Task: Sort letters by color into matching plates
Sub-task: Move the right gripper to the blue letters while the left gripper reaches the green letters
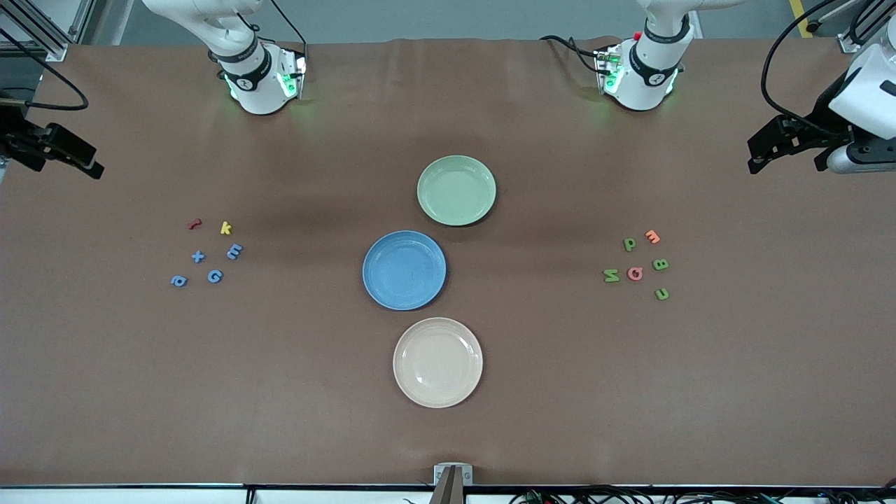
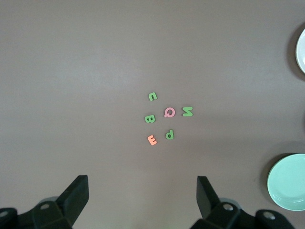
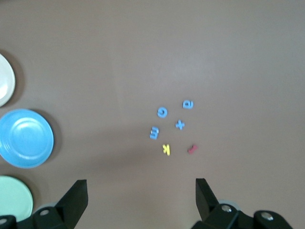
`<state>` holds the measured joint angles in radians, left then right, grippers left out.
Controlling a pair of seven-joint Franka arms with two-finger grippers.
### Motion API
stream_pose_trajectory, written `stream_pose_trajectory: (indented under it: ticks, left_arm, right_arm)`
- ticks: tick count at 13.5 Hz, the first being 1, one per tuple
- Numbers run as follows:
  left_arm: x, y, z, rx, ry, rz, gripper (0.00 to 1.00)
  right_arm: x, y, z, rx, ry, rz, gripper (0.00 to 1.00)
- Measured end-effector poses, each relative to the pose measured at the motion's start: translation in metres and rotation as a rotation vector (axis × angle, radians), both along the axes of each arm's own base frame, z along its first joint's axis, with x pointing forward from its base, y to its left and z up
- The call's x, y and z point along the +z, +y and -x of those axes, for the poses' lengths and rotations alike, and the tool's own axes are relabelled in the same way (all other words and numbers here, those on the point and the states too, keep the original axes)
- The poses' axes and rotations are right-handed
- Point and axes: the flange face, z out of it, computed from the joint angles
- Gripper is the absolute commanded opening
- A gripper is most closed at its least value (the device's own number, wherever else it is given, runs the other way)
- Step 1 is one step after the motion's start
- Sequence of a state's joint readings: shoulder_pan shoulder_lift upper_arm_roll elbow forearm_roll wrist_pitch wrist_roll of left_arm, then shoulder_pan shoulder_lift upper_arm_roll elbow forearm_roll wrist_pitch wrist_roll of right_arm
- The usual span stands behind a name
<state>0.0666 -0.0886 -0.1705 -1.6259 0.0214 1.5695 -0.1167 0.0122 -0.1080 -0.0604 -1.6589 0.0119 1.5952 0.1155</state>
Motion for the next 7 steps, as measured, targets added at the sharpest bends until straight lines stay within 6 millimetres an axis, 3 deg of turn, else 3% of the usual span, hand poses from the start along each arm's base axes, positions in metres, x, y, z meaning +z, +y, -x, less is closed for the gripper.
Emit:
stream_pose_trajectory:
  ticks: [7]
  left_arm:
    - [-0.010,0.005,-0.011,0.009,0.016,0.004,1.00]
  right_arm:
    - [0.002,-0.001,-0.021,-0.005,-0.049,-0.002,1.00]
